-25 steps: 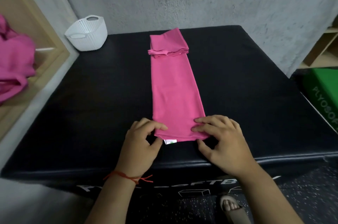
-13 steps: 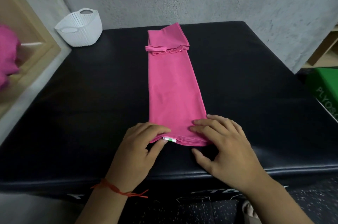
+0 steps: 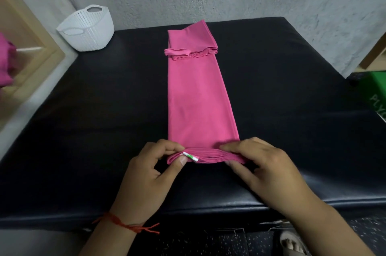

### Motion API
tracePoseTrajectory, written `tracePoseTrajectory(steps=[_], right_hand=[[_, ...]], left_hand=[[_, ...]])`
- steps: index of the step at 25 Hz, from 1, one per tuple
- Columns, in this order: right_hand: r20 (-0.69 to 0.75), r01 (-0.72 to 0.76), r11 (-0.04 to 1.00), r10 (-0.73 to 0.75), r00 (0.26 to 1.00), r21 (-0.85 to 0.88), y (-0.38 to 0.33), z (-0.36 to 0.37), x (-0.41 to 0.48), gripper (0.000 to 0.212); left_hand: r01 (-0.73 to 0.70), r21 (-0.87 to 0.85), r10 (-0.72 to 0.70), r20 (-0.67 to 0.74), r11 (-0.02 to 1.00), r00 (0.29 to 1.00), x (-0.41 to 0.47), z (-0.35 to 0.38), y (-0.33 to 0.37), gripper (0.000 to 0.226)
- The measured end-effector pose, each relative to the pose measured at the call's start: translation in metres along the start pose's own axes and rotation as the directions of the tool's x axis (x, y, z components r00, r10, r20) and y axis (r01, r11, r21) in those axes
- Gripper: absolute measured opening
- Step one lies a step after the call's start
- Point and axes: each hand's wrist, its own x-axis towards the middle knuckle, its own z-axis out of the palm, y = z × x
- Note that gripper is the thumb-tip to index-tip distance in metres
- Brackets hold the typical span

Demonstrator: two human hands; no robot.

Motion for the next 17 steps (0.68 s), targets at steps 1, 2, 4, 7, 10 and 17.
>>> tracePoseTrajectory(steps=[1, 2, 4, 7, 10, 17], right_hand=[[-0.001, 0.0, 0.999, 0.0, 1.0, 0.038, 0.0, -0.002, 0.0, 0.03], [0.001, 0.01, 0.998, -0.01, 1.0, 0.062, 0.0, -0.005, 0.001, 0.029], [0.025, 0.043, 0.998, -0.044, 0.999, 0.052, 0.004, -0.01, 0.006, 0.025], [0.075, -0.011, 0.999, 0.008, 0.997, 0.048, 0.01, -0.019, 0.009, 0.021], [0.094, -0.064, 0.99, 0.053, 0.994, 0.122, 0.011, -0.017, 0.009, 0.018], [0.057, -0.169, 0.985, 0.168, 0.984, 0.027, 0.0, -0.01, 0.015, 0.004]], left_hand=[[0.003, -0.002, -0.003, 0.008, 1.0, 1.0, 0.001, -0.001, 0.001, 0.017], [0.0, -0.009, 0.0, 0.022, 1.0, 1.0, 0.003, -0.004, 0.003, 0.016], [-0.006, -0.006, 0.007, 0.052, 1.0, 0.999, 0.007, -0.009, 0.002, 0.014], [0.005, -0.006, -0.004, 0.104, 1.0, 0.995, 0.008, -0.016, 0.004, 0.014], [0.015, -0.036, -0.012, 0.066, 0.999, 0.998, 0.009, -0.014, 0.004, 0.012], [-0.061, 0.213, 0.082, -0.092, 0.975, 0.992, 0.009, 0.004, -0.001, 0.021]])
